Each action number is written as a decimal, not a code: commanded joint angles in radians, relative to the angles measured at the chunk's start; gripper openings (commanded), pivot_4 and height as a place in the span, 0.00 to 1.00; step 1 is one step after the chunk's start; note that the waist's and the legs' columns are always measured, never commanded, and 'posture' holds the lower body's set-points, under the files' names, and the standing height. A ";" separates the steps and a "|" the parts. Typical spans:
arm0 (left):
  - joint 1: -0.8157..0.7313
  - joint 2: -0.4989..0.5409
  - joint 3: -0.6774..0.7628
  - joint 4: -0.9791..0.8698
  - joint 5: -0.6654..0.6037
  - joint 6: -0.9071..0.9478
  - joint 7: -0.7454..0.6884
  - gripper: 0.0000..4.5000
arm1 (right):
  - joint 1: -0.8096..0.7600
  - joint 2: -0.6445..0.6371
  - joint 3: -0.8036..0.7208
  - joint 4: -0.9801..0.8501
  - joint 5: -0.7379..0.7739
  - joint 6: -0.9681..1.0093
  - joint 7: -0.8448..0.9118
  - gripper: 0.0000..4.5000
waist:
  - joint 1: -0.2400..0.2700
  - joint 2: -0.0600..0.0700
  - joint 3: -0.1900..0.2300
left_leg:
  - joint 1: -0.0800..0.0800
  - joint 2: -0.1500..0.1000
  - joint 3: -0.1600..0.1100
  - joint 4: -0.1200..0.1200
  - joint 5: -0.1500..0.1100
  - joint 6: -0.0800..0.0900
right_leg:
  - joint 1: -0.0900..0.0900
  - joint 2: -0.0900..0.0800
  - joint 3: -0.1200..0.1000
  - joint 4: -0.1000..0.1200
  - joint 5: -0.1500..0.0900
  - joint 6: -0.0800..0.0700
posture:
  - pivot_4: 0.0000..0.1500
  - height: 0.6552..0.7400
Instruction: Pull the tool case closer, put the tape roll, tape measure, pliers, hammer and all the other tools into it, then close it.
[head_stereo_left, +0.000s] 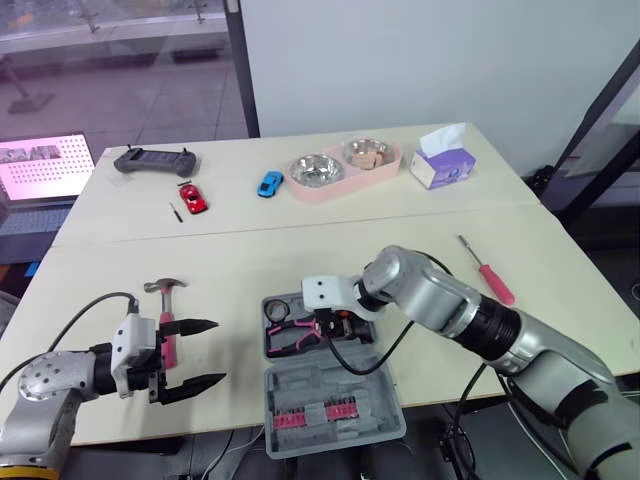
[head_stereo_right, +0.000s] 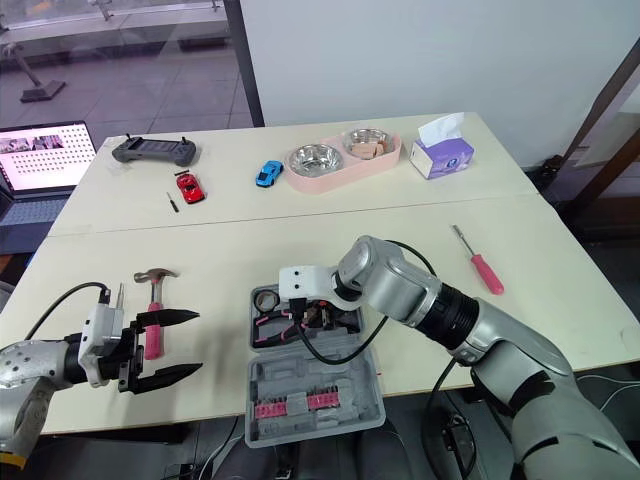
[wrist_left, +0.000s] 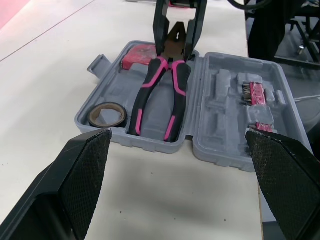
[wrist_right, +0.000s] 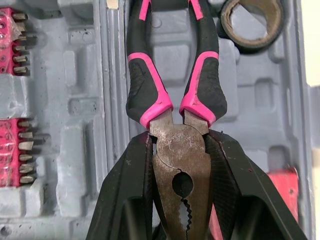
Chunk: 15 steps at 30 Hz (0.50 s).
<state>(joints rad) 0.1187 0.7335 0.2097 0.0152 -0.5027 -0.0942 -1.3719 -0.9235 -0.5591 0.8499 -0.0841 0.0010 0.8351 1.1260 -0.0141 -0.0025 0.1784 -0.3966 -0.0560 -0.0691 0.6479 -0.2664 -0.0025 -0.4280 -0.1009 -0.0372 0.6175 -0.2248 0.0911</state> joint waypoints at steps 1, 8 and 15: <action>-0.005 0.011 0.010 -0.026 -0.005 -0.006 0.002 1.00 | 0.006 0.013 -0.019 0.006 -0.022 -0.021 0.002 0.22 | 0.000 0.000 0.000 | 0.000 0.000 0.000 0.000 0.000 0.000 | 0.000 0.000 0.000 0.000 0.000 0.000 | 1.00 1.00; -0.002 0.003 0.005 -0.037 -0.003 -0.005 0.016 1.00 | 0.023 0.022 -0.015 0.022 -0.048 -0.028 0.003 0.22 | -0.001 0.000 0.000 | 0.001 0.000 0.000 0.000 0.000 0.000 | 0.000 0.000 0.000 0.001 0.000 0.000 | 1.00 1.00; -0.003 0.000 0.001 -0.035 -0.003 -0.004 0.023 1.00 | 0.056 0.029 -0.028 0.044 -0.060 -0.009 -0.003 0.66 | 0.001 0.000 0.000 | 0.002 0.000 0.000 0.000 0.000 0.000 | 0.001 0.000 0.000 0.001 0.000 0.000 | 1.00 1.00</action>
<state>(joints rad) 0.1163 0.7331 0.2094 -0.0021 -0.5017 -0.0941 -1.3499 -0.8610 -0.5449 0.8459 -0.0265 -0.0572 0.8241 1.1223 -0.0133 -0.0024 0.1782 -0.3949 -0.0560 -0.0690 0.6479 -0.2663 -0.0026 -0.4270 -0.1007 -0.0373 0.6188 -0.2248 0.0911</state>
